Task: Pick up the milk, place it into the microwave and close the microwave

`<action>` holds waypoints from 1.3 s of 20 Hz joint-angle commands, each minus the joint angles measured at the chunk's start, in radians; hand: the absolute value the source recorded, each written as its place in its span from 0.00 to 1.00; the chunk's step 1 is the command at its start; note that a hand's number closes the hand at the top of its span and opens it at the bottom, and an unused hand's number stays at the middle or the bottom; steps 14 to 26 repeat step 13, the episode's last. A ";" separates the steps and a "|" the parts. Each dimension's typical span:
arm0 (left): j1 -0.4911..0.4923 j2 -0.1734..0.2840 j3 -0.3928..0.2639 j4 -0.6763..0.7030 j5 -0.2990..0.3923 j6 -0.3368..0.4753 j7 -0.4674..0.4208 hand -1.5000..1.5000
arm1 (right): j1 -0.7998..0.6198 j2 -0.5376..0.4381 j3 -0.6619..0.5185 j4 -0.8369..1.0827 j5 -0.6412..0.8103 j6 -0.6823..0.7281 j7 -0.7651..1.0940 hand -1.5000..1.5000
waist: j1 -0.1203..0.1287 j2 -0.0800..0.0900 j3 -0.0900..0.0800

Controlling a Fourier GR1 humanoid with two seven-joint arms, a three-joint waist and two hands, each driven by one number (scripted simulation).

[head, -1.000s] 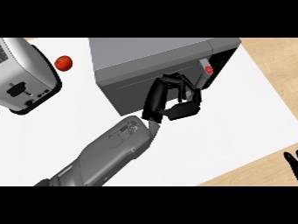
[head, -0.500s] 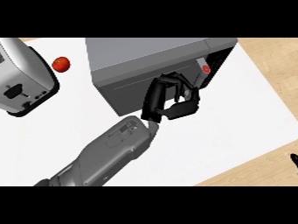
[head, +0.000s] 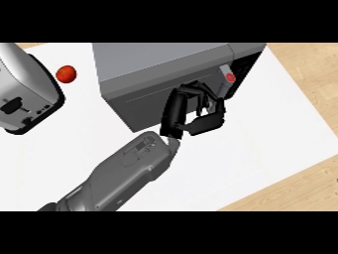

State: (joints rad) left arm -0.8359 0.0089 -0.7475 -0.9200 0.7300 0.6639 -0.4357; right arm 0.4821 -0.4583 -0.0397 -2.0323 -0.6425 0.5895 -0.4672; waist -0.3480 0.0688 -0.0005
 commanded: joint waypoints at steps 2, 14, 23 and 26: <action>-0.084 -0.009 0.036 0.093 0.028 -0.031 0.004 1.00 | 0.021 -0.017 -0.004 -0.009 -0.040 0.029 0.001 0.00 | -0.027 0.019 0.000; -0.111 -0.009 0.035 0.118 0.057 -0.027 -0.023 1.00 | 0.043 -0.054 -0.017 -0.048 -0.083 0.047 0.032 0.00 | -0.020 0.017 0.000; -0.111 -0.009 0.035 0.118 0.057 -0.027 -0.023 1.00 | 0.043 -0.054 -0.017 -0.048 -0.083 0.047 0.032 0.00 | -0.020 0.017 0.000; -0.111 -0.009 0.035 0.118 0.057 -0.027 -0.023 1.00 | 0.043 -0.054 -0.017 -0.048 -0.083 0.047 0.032 0.00 | -0.020 0.017 0.000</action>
